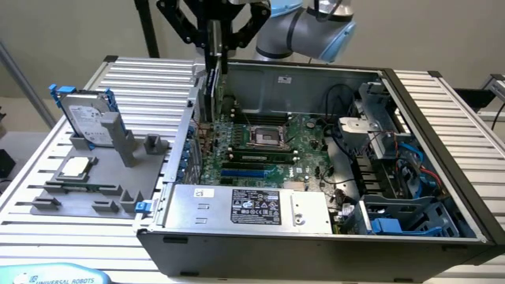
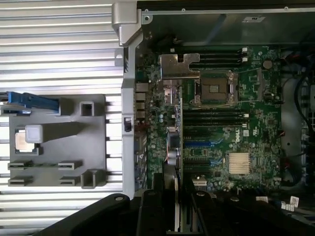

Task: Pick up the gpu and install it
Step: 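Pick up the gpu and move the gpu toward the slot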

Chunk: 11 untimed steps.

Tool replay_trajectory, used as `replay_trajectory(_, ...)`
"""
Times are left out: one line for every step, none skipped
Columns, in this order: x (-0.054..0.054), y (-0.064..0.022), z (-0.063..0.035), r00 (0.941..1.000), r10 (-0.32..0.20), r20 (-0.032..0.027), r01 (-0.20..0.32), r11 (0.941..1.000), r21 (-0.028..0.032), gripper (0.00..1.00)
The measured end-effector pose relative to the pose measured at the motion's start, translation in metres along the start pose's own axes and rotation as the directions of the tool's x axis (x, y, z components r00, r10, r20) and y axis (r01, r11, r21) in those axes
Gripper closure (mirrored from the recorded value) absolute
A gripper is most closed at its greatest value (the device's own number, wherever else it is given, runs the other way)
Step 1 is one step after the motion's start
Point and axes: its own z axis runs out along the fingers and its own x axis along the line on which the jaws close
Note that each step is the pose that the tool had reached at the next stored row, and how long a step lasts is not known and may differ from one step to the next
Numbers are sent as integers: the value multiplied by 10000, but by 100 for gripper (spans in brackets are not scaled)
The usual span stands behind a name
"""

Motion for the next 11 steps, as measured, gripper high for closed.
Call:
replay_trajectory(-45, 1, 15, 10000, -2, 0, 2, 10000, 8, 73)
replay_trajectory(-90, 3, 30, 10000, -3, 1, 3, 10000, 21, 73)
replay_trajectory(-135, 4, 44, 10000, -7, 0, 7, 10000, 36, 73)
replay_trajectory(-184, 5, 61, 10000, -12, 1, 12, 10000, 51, 73)
replay_trajectory(-229, 6, 76, 10000, -14, 2, 14, 10000, 66, 73)
replay_trajectory(-274, 8, 92, 10000, -18, 3, 18, 10000, 80, 73)
replay_trajectory(-318, 9, 108, 10000, -25, 3, 25, 9999, 98, 73)
replay_trajectory(-361, 10, 125, 10000, -36, 3, 36, 9999, 118, 73)
replay_trajectory(-401, 11, 143, 10000, -51, 3, 51, 9999, 139, 73)
replay_trajectory(-436, 11, 161, 10000, -70, 3, 70, 9998, 159, 73)
replay_trajectory(-470, 12, 179, 10000, -90, 3, 90, 9998, 178, 73)
